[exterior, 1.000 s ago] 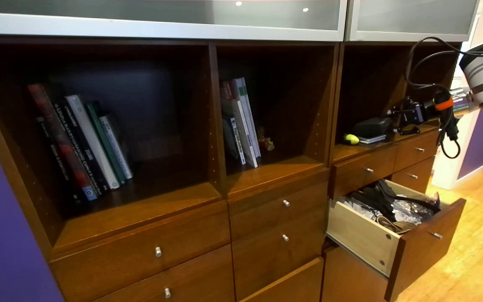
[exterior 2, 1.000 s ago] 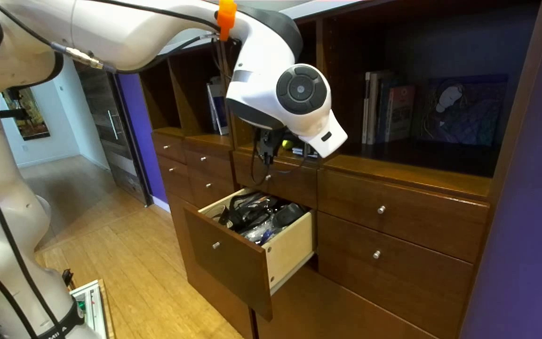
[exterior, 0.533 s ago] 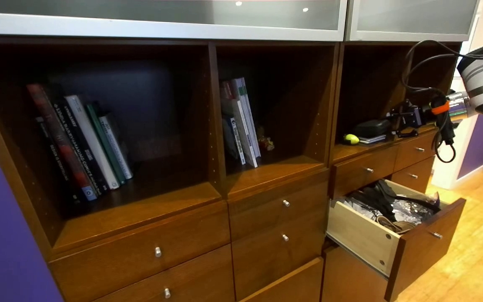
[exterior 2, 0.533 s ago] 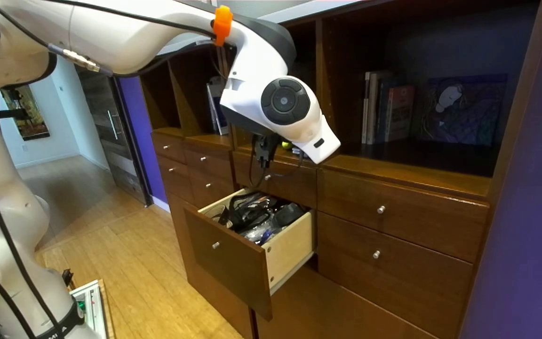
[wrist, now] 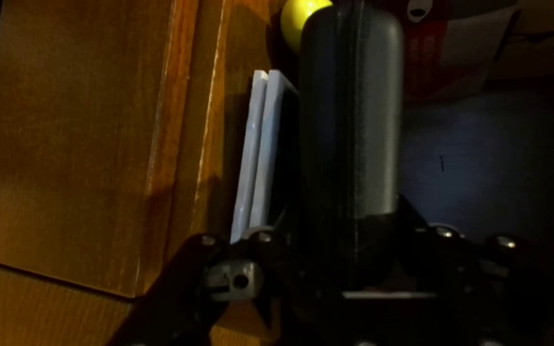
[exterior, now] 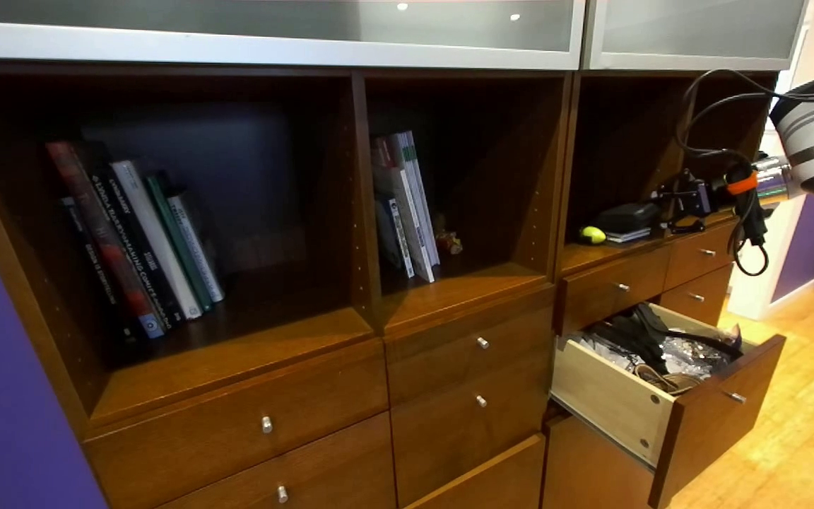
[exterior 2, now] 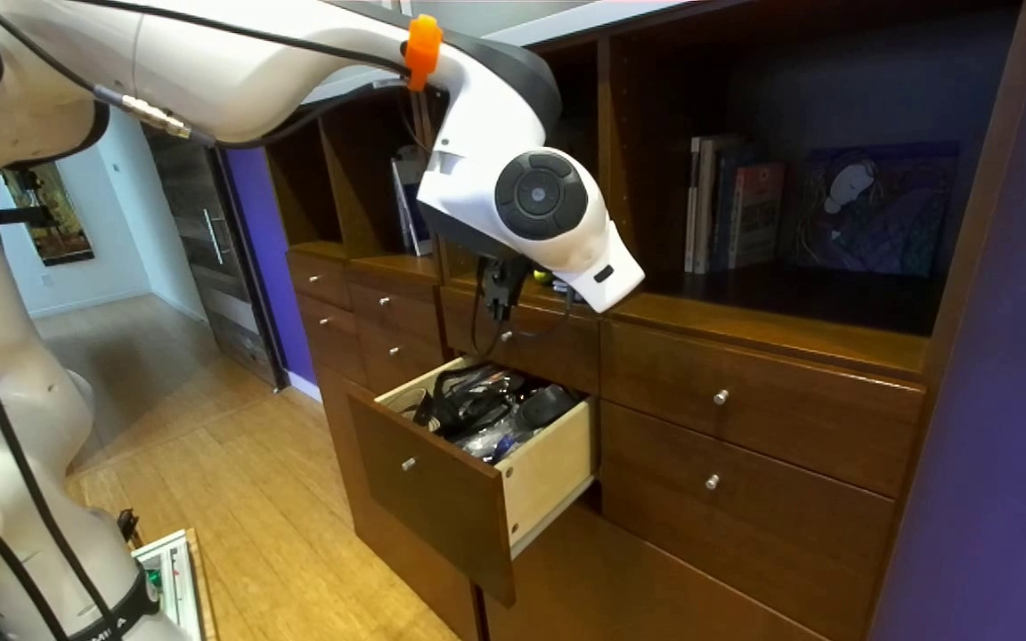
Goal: Remove the black pouch from the drawer and put it in the shelf on top of the open drawer
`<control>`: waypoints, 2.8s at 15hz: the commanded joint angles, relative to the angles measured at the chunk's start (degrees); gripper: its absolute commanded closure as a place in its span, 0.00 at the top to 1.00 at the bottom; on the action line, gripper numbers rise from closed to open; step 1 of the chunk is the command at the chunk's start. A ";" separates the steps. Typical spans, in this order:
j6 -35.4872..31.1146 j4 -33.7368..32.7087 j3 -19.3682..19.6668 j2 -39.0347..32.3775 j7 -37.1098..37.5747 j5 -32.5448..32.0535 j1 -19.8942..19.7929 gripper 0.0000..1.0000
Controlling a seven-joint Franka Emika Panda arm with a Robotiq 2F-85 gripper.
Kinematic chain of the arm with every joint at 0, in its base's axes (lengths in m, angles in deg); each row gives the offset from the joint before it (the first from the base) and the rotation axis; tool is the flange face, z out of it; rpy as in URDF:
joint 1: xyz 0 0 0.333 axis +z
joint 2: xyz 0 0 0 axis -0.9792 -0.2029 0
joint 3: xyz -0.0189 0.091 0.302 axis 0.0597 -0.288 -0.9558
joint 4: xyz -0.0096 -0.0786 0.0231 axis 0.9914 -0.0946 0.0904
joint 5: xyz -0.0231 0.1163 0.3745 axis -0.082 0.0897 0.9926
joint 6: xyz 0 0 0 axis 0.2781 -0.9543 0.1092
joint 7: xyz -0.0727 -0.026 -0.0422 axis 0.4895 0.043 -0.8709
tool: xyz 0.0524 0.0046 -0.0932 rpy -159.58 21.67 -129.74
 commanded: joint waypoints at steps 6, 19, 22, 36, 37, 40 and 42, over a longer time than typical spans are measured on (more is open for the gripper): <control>-4.41 3.29 -0.51 3.51 2.17 2.92 0.66 0.22; -21.33 8.82 -3.96 8.97 2.25 12.09 4.15 0.22; -23.57 7.89 -4.77 7.79 1.74 15.07 4.89 0.22; -28.58 7.18 -5.42 7.71 -0.78 15.94 5.26 1.00; -28.68 7.30 -5.38 7.98 -0.58 15.27 5.21 1.00; -27.38 8.02 -5.13 9.04 0.89 11.39 4.92 1.00; -23.94 9.31 -4.57 9.96 5.79 2.08 4.38 1.00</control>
